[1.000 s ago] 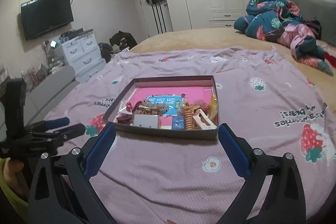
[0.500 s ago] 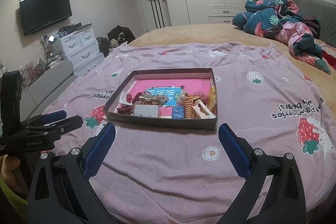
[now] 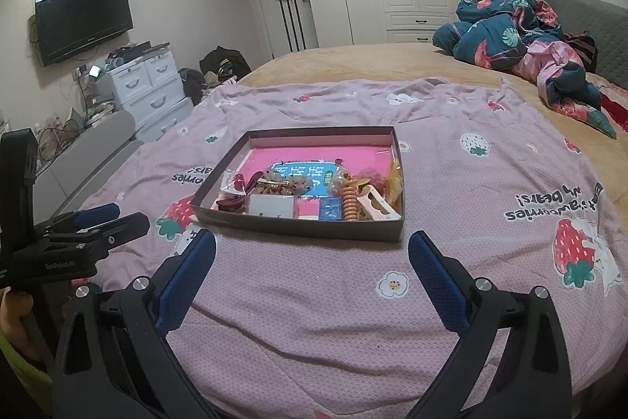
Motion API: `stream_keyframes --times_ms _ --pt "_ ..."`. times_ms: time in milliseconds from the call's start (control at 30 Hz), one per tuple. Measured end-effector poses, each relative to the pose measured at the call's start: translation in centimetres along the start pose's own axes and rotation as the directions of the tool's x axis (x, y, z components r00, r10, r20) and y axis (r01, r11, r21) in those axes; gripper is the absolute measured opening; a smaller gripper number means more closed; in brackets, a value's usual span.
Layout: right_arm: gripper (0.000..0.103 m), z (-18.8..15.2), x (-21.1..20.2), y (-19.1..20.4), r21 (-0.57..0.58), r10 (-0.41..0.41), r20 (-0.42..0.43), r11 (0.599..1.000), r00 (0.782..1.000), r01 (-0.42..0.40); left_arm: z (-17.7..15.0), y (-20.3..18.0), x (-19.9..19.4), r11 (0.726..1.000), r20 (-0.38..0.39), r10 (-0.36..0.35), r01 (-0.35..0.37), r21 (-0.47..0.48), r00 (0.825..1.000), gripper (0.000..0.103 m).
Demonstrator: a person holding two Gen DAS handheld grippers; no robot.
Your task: Organize jewelry
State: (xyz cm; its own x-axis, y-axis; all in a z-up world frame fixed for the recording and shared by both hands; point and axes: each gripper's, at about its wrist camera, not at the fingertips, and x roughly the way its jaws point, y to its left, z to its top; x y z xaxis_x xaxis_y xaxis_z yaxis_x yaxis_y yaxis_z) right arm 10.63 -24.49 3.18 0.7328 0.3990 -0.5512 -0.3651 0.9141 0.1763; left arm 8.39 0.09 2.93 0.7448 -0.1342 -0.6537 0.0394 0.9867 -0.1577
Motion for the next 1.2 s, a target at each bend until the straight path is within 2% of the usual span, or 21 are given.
stream_keyframes --times_ms 1200 --pt "0.098 -0.07 0.05 -0.45 0.004 -0.007 -0.003 1.000 1.000 0.007 0.03 0.40 -0.10 1.000 -0.006 0.009 -0.009 0.006 1.000 0.094"
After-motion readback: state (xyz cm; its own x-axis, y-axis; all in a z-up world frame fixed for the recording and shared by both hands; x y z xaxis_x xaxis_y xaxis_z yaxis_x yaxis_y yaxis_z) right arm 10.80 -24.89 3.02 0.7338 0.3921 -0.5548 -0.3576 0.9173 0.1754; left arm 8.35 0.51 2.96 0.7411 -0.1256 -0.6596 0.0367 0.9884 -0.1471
